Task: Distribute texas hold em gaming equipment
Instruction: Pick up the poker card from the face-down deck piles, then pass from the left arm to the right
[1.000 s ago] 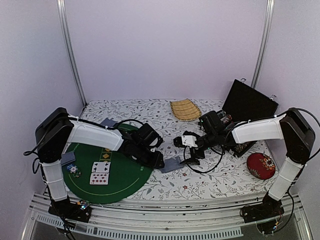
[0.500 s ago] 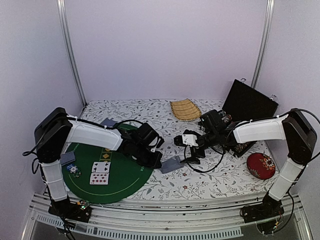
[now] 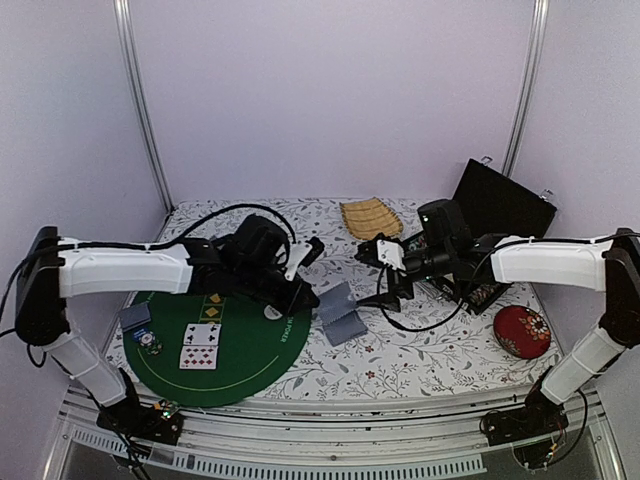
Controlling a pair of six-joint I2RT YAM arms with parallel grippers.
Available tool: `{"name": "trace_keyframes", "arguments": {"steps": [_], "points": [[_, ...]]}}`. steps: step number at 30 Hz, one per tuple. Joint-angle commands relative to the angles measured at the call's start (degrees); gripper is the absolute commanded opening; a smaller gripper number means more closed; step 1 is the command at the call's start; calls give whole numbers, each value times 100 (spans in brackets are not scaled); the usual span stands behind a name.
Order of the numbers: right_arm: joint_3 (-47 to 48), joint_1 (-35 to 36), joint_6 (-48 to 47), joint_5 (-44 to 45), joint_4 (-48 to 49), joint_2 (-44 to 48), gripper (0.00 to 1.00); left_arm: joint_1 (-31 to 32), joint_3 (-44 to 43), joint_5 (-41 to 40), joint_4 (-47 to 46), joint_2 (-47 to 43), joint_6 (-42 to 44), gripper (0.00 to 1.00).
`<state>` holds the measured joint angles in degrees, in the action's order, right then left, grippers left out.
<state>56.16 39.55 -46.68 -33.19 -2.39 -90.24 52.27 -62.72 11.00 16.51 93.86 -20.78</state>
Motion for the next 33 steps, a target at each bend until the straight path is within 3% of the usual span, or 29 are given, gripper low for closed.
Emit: {"name": "trace_keyframes", "arguments": {"steps": [1,6,10,12,15,16,20,22,23,25,29,33], "points": [[71,-45,706,-1029,406,463,95,182,480,-63,-713,-951,1202,0],[220,13,1124,-1515,410,489,70,414,814,-719,-1000,-1721,1835,0],[524,202,1404,-1385,224,262,52,584,829,-1046,-1038,-1983,2154,0],[678,225,1447,-1357,87,143,39,632,868,-1036,-1090,-2060,2263,0],[834,232,1468,-1412,-63,59,5,694,915,-1035,-1109,-2149,2363,0],[831,231,1447,-1429,-75,73,2,701,924,-1052,-1107,-2176,2375,0],[633,314,1277,-1024,127,319,2,703,995,-1155,-1246,-2306,2140,3],[372,431,968,-496,349,617,2,665,1007,-1195,-1292,-2457,1817,40],[184,620,724,-75,518,871,2,622,1007,-1112,-1284,-2546,1679,54],[-341,968,-302,730,966,1235,2,388,1039,-650,-1278,-2758,1435,73],[-1605,1512,-3062,1897,2656,1652,2,-544,1169,570,-1375,-2991,495,76],[-1810,1817,-4308,2791,4263,1459,2,-1085,1058,1804,-1419,-2514,-403,73]]}}
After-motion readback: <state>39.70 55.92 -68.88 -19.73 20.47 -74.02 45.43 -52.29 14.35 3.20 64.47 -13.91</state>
